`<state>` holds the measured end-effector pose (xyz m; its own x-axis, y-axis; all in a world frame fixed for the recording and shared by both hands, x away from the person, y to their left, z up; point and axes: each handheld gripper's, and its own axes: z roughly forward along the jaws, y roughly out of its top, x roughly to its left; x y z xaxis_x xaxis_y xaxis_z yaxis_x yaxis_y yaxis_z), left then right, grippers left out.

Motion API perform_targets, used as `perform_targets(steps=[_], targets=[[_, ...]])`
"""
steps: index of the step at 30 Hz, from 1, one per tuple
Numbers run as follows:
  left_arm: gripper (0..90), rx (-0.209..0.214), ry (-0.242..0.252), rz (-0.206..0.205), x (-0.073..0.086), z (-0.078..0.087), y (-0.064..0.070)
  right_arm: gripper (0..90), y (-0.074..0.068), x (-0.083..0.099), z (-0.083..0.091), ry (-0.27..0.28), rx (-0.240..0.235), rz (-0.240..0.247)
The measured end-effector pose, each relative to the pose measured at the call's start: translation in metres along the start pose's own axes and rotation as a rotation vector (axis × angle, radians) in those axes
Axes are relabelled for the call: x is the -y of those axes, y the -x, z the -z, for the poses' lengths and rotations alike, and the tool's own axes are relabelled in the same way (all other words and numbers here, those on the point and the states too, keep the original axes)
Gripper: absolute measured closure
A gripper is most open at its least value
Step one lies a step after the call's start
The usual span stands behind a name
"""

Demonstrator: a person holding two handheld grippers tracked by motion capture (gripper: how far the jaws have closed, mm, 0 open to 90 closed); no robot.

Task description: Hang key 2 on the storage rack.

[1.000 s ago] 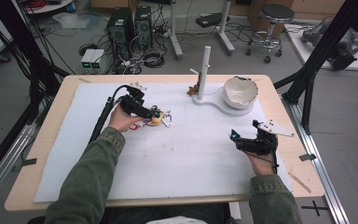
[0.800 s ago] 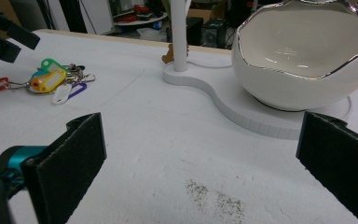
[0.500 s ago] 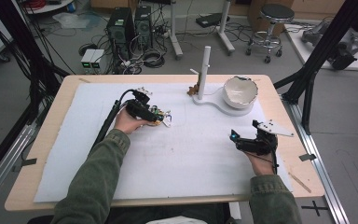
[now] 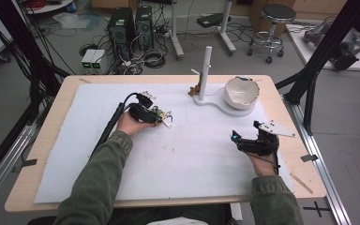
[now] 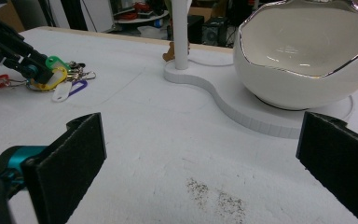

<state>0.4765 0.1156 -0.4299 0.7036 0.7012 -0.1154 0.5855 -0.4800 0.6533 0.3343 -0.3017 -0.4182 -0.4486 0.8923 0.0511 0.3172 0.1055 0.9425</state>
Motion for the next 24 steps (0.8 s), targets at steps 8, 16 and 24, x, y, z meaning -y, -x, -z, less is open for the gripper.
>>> perform_targets(steps=[8, 16, 24], targets=[[77.2, -0.014, -0.004, -0.011, -0.001, -0.002, 0.003, 0.5, 0.0, 0.0, -0.001, 0.003, -0.003, 0.007], [80.7, -0.047, 0.032, -0.037, -0.005, 0.011, 0.004, 0.5, 0.0, 0.0, -0.001, -0.002, 0.0, 0.004], [80.6, -0.045, 0.088, -0.028, -0.009, 0.029, 0.003, 0.5, 0.0, 0.0, -0.001, -0.003, 0.0, 0.001]])
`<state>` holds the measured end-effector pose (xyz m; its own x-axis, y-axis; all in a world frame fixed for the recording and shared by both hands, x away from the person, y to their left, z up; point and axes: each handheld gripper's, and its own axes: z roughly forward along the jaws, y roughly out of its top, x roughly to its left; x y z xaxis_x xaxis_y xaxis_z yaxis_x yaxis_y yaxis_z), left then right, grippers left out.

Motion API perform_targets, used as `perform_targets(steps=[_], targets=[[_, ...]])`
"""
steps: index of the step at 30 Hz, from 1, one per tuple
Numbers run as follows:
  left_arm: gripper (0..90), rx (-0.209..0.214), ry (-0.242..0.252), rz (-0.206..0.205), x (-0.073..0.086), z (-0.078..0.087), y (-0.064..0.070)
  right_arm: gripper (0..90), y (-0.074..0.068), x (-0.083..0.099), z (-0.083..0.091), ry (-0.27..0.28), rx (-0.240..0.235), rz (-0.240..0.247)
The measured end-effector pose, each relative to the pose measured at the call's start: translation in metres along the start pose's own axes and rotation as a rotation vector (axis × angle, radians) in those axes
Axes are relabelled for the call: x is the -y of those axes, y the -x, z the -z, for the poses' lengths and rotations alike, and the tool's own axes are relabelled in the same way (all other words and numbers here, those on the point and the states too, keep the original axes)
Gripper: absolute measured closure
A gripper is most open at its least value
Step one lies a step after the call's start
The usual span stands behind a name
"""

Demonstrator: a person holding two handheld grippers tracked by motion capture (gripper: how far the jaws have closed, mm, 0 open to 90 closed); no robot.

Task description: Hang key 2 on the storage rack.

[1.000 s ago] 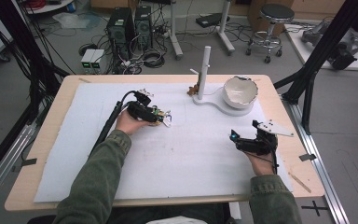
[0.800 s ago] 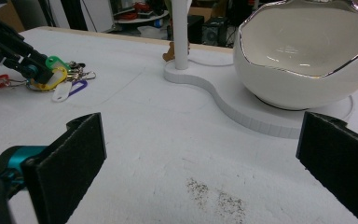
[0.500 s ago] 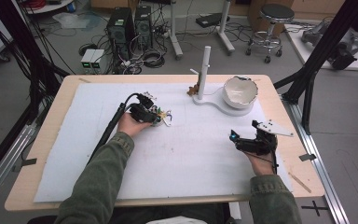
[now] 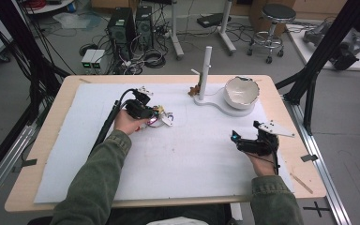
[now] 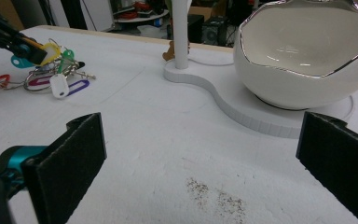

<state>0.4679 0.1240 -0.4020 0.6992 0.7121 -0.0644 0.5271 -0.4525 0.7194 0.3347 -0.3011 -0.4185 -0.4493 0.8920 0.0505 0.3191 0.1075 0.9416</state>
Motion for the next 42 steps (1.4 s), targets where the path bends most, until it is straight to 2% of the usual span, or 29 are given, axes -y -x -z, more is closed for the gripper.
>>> perform_targets(steps=[3, 9, 11, 19, 26, 31, 38, 42], targets=[[80.6, -0.01, 0.016, 0.0, -0.002, 0.009, -0.003, 0.5, 0.0, 0.0, 0.0, 0.002, 0.0, 0.008], [80.6, -0.009, 0.066, 0.032, -0.005, 0.028, -0.009, 0.5, 0.0, 0.0, -0.001, 0.002, 0.003, 0.009], [81.5, -0.008, 0.098, 0.056, -0.006, 0.035, -0.011, 0.5, 0.0, 0.0, 0.0, 0.0, 0.003, 0.007], [81.5, 0.022, 0.138, 0.071, -0.01, 0.047, -0.008, 0.5, 0.0, 0.0, 0.0, -0.002, 0.002, 0.004], [81.5, 0.067, 0.207, 0.129, -0.014, 0.061, -0.009, 0.5, 0.0, 0.0, -0.001, -0.001, 0.004, 0.006], [81.5, 0.095, 0.25, 0.14, -0.016, 0.072, -0.011, 0.5, 0.0, 0.0, -0.001, 0.0, 0.005, 0.007], [81.5, 0.11, 0.296, 0.148, -0.023, 0.085, -0.007, 0.5, 0.0, 0.0, -0.001, -0.001, 0.006, 0.006], [81.5, 0.108, 0.313, 0.125, -0.031, 0.093, 0.0, 0.5, 0.0, 0.0, -0.001, -0.001, 0.007, 0.007]])
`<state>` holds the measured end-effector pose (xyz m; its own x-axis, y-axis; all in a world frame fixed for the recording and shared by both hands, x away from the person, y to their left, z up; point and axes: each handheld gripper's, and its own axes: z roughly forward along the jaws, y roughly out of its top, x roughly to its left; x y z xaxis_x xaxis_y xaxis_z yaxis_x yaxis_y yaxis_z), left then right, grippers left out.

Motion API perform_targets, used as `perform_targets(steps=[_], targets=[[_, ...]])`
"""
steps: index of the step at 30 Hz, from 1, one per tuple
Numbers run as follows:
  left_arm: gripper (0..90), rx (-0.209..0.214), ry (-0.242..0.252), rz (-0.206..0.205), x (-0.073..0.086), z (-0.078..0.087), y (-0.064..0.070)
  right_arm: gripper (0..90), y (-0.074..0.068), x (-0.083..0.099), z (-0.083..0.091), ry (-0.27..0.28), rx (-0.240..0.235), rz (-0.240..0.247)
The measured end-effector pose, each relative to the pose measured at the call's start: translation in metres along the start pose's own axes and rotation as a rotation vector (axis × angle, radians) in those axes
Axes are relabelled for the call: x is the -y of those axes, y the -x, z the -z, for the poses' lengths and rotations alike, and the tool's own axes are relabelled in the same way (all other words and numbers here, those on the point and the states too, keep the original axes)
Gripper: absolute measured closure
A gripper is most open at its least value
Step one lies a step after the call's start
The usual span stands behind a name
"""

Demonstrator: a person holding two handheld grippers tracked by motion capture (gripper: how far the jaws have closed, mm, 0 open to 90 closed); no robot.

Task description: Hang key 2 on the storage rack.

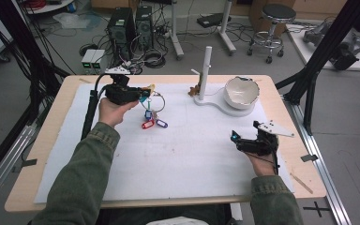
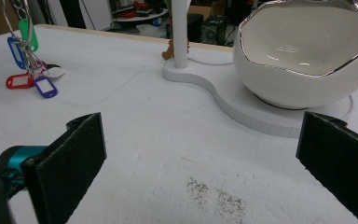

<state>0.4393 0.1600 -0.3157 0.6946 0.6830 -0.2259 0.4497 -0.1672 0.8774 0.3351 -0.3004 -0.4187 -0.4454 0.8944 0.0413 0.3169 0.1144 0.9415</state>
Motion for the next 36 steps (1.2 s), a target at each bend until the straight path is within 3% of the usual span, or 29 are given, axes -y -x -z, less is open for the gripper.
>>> perform_targets(steps=[6, 14, 18, 28, 36], targets=[[81.5, 0.028, 0.042, 0.02, -0.01, 0.004, 0.006, 0.5, 0.0, 0.0, 0.0, -0.001, 0.0, 0.0], [81.5, 0.024, 0.055, -0.024, -0.023, 0.008, 0.021, 0.5, 0.0, 0.0, 0.0, -0.003, 0.002, 0.001], [81.5, 0.036, 0.092, -0.015, -0.03, 0.008, 0.025, 0.5, 0.0, 0.0, 0.0, -0.001, 0.003, 0.003], [81.5, 0.038, 0.108, -0.046, -0.044, 0.002, 0.041, 0.5, 0.0, 0.0, 0.0, -0.006, 0.005, 0.0], [81.5, 0.059, 0.135, -0.031, -0.054, 0.0, 0.048, 0.5, 0.0, 0.0, 0.0, -0.006, 0.003, 0.0]])
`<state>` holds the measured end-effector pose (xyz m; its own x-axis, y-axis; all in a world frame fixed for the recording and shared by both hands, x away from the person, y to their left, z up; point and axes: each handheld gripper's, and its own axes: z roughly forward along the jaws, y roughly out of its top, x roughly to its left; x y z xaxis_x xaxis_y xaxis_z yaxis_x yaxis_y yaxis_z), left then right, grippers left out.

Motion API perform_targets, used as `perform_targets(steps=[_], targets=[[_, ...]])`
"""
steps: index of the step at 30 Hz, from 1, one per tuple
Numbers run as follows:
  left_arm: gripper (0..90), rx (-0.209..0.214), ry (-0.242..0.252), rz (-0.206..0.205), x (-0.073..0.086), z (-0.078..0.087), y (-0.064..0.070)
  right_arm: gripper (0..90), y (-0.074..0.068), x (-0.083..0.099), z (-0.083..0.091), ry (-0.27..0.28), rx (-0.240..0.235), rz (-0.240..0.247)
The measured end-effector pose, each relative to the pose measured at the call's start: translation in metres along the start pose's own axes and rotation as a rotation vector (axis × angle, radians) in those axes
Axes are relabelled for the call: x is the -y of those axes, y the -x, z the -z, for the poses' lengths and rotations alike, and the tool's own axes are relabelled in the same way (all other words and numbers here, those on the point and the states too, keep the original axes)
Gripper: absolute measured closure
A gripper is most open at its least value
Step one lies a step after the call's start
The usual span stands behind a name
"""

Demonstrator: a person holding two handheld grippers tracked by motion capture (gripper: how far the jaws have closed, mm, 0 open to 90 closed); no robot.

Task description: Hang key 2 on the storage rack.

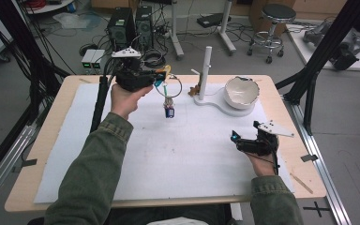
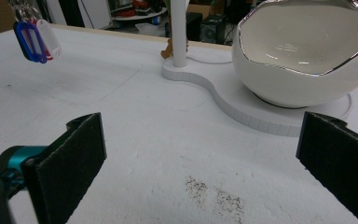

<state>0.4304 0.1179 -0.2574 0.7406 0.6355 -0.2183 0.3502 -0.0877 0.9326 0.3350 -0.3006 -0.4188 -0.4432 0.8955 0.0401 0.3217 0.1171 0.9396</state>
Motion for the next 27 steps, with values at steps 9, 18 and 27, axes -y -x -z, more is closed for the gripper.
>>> perform_targets(steps=[9, 18, 27], targets=[[81.5, 0.01, 0.013, -0.006, -0.009, -0.01, 0.01, 0.5, 0.0, 0.0, 0.0, -0.001, -0.002, -0.002], [81.5, 0.026, 0.027, 0.009, -0.018, -0.023, 0.017, 0.5, 0.0, 0.0, 0.0, 0.004, -0.003, -0.004], [81.5, 0.046, 0.05, 0.028, -0.025, -0.038, 0.024, 0.5, 0.0, 0.0, 0.0, 0.004, -0.004, -0.01]])
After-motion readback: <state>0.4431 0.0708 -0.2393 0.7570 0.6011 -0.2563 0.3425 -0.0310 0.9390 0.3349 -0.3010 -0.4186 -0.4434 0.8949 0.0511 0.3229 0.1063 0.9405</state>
